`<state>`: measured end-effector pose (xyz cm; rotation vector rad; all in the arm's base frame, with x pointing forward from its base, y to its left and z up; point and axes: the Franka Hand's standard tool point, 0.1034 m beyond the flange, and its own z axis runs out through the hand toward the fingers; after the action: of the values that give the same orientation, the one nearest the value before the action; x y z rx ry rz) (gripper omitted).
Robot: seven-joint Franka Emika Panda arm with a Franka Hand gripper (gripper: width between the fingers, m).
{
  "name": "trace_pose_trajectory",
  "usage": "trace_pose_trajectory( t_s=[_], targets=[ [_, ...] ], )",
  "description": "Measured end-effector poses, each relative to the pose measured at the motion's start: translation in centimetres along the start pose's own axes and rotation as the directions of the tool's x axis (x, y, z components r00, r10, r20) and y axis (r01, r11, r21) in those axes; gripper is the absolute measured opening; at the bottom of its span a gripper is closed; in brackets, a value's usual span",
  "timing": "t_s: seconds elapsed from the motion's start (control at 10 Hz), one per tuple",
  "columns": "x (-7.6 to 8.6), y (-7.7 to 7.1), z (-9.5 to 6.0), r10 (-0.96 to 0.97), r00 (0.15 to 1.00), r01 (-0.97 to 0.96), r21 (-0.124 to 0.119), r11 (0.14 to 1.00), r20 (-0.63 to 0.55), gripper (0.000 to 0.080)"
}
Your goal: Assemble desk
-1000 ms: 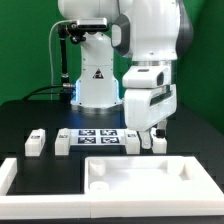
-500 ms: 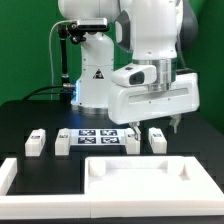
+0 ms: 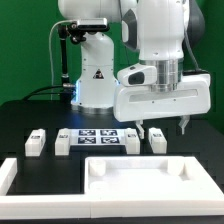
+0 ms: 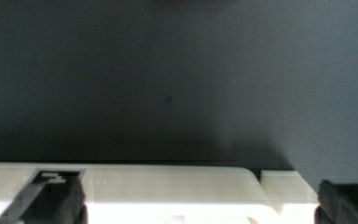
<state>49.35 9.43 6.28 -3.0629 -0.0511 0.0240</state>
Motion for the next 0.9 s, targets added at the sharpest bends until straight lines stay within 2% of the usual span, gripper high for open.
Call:
trace_pose_trajectory(
  t_s=[0.1,0.2,0.3,0.4,0.6,0.7,0.9],
  targets=[
    [-0.8,-0.3,0.2,0.021,0.997,-0.022,0.007,1.0,0.069,0.0649],
    [-1.4,-0.9,0.4,0.022,0.982,-0.024,0.006,1.0,0.186,0.0649],
    [-0.9,-1.4,0.6,0.017,0.967,-0.02,0.007,1.0,0.254,0.0649],
    [-0.6,-1.8,0.6,0.019,0.956,-0.017,-0.01,1.0,0.291,0.0649],
    [-1.0,-1.7,0.7,0.016,0.916,-0.015,-0.007,1.0,0.402,0.0649],
    [-1.7,-1.7,0.9,0.02,0.878,-0.018,-0.009,1.0,0.479,0.0649],
    [-3.0,-1.6,3.3,0.033,0.782,-0.033,-0.012,0.999,0.623,0.0649]
  ],
)
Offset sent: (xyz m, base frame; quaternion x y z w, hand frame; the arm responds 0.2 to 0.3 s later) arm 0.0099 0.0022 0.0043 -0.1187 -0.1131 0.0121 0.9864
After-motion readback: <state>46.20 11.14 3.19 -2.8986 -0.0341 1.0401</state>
